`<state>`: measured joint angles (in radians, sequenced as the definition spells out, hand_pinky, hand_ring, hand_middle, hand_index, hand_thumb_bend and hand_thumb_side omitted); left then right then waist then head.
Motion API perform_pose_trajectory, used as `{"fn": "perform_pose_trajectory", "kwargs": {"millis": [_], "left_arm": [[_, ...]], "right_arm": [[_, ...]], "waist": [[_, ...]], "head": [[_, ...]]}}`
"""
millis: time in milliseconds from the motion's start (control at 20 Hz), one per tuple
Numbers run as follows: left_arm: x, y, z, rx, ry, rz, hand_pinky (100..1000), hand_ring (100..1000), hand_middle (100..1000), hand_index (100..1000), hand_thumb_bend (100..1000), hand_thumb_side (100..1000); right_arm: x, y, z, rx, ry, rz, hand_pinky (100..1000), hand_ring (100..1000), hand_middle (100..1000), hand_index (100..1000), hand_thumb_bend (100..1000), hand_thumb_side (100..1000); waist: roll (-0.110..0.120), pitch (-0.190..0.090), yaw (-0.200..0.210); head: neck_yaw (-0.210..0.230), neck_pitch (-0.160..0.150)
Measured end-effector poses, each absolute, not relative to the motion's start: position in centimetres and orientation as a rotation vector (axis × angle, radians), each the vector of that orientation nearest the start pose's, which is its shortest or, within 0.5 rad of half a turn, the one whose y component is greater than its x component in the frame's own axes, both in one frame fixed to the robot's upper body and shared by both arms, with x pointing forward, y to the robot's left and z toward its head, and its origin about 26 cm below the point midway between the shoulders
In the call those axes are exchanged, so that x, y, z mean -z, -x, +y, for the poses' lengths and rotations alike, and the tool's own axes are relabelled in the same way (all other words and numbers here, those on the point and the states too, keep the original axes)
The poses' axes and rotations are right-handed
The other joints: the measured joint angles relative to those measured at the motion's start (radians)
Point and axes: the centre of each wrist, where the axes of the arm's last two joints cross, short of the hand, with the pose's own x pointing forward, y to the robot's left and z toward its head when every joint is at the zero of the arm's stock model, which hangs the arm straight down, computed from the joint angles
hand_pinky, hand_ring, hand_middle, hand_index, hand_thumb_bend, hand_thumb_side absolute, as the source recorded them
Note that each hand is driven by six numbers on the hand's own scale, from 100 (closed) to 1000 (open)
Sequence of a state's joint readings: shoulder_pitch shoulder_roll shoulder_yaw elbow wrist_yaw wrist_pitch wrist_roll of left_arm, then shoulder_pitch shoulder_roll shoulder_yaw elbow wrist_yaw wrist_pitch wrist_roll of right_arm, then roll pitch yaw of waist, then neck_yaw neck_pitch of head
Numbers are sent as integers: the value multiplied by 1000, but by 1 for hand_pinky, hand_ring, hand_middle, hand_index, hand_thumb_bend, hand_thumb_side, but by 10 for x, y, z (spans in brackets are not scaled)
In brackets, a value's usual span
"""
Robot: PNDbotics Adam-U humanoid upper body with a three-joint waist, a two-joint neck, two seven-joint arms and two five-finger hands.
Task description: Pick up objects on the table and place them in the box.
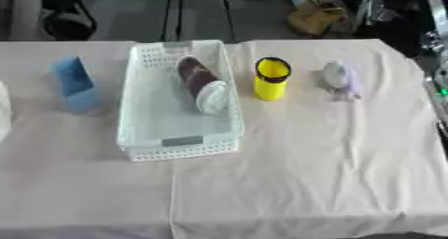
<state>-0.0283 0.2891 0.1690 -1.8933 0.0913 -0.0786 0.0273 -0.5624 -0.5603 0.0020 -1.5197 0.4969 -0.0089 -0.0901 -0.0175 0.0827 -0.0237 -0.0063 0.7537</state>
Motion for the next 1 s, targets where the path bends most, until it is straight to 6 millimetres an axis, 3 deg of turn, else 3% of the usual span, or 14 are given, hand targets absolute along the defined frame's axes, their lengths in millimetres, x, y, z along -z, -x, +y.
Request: {"fn": "perform_pose_trajectory", "kwargs": {"millis": [550,800,1000], "left_arm": [[-113,-272,329,101,-265,-2027,581,642,665,834,248,946],[-114,-272,329,105,-262,-2033,580,642,664,834,247,947],[-117,-274,327,111,-255,-2047,580,641,664,835,245,948]], "right_arm": [[-188,-446,-348,-1006,966,-1592,651,760,834,917,100,470],[-178,-457,-356,-1069,952,-1454,681,779,839,927,100,472],[-179,-462,-361,-1083,974,-1376,717,801,874,961,112,529]], "waist": [[18,27,17],[24,43,25],[26,60,33]], "head": [[-10,-1],[-12,-1],[-15,-2]]}}
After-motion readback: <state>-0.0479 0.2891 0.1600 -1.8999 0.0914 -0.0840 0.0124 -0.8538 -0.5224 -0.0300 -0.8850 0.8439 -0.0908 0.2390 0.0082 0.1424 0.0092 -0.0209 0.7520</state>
